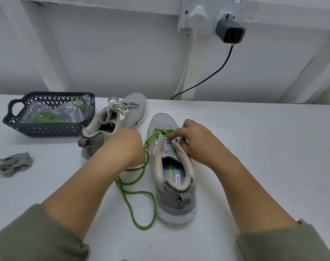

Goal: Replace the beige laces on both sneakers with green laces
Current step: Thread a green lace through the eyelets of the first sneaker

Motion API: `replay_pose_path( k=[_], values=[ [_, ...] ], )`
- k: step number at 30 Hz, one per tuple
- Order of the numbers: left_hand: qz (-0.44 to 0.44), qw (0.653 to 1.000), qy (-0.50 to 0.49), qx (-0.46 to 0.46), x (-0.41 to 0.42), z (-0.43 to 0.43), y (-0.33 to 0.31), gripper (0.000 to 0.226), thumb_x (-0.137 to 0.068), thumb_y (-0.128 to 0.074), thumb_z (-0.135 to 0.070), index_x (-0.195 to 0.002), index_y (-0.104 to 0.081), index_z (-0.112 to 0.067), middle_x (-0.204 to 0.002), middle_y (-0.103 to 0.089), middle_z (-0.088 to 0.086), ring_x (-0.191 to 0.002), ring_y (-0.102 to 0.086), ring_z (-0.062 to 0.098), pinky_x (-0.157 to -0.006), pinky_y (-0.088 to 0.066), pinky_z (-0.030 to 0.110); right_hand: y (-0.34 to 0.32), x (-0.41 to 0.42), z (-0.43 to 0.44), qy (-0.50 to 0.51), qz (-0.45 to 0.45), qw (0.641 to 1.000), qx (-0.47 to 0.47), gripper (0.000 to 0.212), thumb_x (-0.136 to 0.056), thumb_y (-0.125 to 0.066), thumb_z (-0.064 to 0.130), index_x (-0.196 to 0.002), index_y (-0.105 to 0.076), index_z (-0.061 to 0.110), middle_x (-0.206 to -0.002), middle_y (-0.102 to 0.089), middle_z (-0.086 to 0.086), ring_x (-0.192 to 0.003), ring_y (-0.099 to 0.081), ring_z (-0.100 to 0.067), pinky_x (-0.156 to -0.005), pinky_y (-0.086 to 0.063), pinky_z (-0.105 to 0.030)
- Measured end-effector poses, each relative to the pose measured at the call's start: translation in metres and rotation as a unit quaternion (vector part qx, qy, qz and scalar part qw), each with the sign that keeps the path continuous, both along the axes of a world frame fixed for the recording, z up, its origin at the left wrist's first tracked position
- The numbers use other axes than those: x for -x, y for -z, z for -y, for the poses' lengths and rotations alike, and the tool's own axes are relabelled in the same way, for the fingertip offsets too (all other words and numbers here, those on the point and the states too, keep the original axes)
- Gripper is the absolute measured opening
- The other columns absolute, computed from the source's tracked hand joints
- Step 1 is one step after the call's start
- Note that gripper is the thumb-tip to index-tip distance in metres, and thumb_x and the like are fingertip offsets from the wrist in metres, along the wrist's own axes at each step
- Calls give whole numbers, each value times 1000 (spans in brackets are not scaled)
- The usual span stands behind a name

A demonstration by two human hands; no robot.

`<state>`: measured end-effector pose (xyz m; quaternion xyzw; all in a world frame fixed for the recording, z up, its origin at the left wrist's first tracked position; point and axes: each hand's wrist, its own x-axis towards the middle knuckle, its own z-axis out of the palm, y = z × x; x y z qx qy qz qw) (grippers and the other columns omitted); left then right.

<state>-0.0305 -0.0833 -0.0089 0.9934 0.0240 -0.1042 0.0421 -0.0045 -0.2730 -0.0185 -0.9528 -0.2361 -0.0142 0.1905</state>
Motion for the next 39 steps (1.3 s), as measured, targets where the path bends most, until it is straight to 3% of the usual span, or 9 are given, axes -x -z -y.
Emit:
replay_pose_path(
  k=[4, 10, 12, 16, 21, 26, 33, 36, 39],
  values=[
    [127, 981, 49, 140, -13, 10, 0, 17, -95, -57, -25, -107, -68, -20, -104, -53, 1, -99, -55, 21, -75, -37, 28, 0, 0, -1, -5, 1, 1000, 2, 24, -93, -58, 22, -109, -71, 34, -85, -42, 4, -77, -48, -15, -63, -42, -30],
    [44, 999, 13, 11, -8, -5, 5, 25, -88, -56, -35, -79, -56, -11, -85, -55, 5, -74, -53, 21, -59, -41, 30, 2, 1, 1, -1, 5, 1000, -7, 26, -93, -57, 20, -109, -70, 36, -85, -41, 6, -77, -48, -14, -62, -40, -29],
    [39, 999, 6, 5, -5, -6, 2, 16, -90, -56, -30, -90, -59, -14, -90, -57, 4, -77, -54, 19, -61, -43, 29, 2, 0, 1, -3, 5, 1000, -9, 27, -93, -56, 18, -109, -71, 35, -84, -40, 6, -77, -48, -15, -61, -40, -29],
    [182, 972, 73, 130, -12, 8, -2, 22, -96, -55, -30, -115, -64, -23, -113, -58, -1, -104, -55, 22, -80, -43, 32, 2, -1, 0, -7, 7, 1000, -6, 28, -92, -57, 16, -109, -71, 34, -81, -37, 7, -77, -48, -16, -61, -40, -30],
    [77, 995, 52, 39, -15, 0, 12, 21, -96, -50, -25, -84, -63, -13, -89, -62, 6, -77, -57, 22, -64, -42, 30, 2, 0, 2, -4, 6, 1000, -15, 30, -92, -56, 14, -109, -71, 34, -84, -40, 6, -78, -49, -17, -66, -45, -33],
    [128, 976, 48, 171, -14, 3, 6, 13, -92, -60, -28, -96, -70, -21, -97, -65, -1, -92, -58, 18, -77, -44, 27, 4, -1, 1, -2, -1, 1000, -24, 29, -92, -56, 15, -108, -71, 34, -83, -39, 7, -78, -48, -15, -65, -42, -32],
    [-22, 999, 22, -4, -6, -3, -2, 19, -89, -55, -30, -89, -62, -12, -92, -60, 4, -84, -57, 22, -69, -48, 30, 6, -1, 3, 8, -1, 1000, -29, 29, -92, -55, 15, -107, -71, 35, -84, -40, 8, -77, -48, -14, -62, -38, -28],
    [9, 1000, -25, 15, -11, 2, -4, 28, -96, -49, -27, -77, -53, -8, -74, -51, 4, -66, -48, 17, -51, -35, 26, 5, -1, 2, 1, -5, 1000, -31, 29, -93, -55, 15, -107, -71, 34, -84, -39, 8, -78, -48, -14, -63, -40, -29],
    [58, 997, -28, 45, -23, 6, -3, 28, -98, -51, -32, -97, -66, -7, -81, -61, 6, -76, -55, 20, -61, -43, 28, 2, -1, 3, -10, -10, 999, -29, 29, -93, -54, 14, -109, -71, 33, -86, -41, 5, -80, -49, -16, -67, -43, -32]
  ],
)
